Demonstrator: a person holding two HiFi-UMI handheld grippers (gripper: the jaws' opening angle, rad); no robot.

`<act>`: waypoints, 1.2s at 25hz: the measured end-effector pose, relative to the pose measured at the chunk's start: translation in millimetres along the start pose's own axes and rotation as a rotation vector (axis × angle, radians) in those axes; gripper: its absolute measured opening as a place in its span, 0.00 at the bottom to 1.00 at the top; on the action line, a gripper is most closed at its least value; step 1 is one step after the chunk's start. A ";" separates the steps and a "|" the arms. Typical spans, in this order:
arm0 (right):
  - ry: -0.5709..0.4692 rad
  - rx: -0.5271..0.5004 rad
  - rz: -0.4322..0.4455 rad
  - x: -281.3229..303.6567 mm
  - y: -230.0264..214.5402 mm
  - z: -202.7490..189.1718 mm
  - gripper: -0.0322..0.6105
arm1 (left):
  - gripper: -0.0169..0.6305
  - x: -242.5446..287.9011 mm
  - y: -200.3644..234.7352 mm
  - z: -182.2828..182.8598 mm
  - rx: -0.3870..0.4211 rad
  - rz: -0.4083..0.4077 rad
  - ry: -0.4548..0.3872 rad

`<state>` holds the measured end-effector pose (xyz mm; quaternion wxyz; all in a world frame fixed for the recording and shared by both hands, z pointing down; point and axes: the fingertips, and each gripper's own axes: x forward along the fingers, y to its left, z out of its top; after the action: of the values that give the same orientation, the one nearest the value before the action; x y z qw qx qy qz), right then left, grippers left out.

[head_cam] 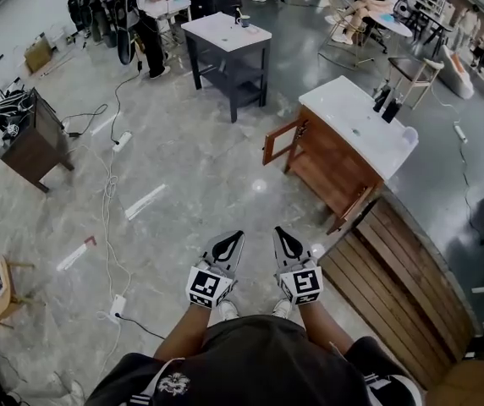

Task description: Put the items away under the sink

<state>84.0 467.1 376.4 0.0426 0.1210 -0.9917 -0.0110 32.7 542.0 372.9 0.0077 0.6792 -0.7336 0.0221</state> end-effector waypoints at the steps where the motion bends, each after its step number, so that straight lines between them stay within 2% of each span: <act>1: 0.005 0.003 -0.005 1.5 5.2 -1.9 0.09 | 0.02 -2.8 3.8 -0.8 0.001 -0.005 -0.002; 7: 0.018 0.015 -0.025 12.9 37.1 -4.7 0.09 | 0.02 -24.5 29.1 -3.3 -0.002 -0.018 -0.013; 11: 0.012 -0.024 -0.036 23.2 42.3 -0.6 0.09 | 0.02 -34.6 49.1 -9.1 -0.009 0.006 -0.012; 17: -0.011 0.059 -0.048 40.3 29.9 2.2 0.09 | 0.02 -34.8 64.3 -9.7 -0.056 0.014 -0.021; 23: 0.004 0.049 -0.060 65.8 5.7 -7.1 0.09 | 0.02 -0.7 67.1 -10.4 -0.034 -0.014 -0.004; 30: -0.049 0.010 -0.036 93.2 -57.7 15.7 0.09 | 0.02 71.4 75.1 0.1 0.003 -0.027 -0.001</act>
<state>6.2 388.8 366.5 0.0175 0.1387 -0.9901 -0.0101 -47.6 476.6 374.1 0.0066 0.6889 -0.7245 0.0226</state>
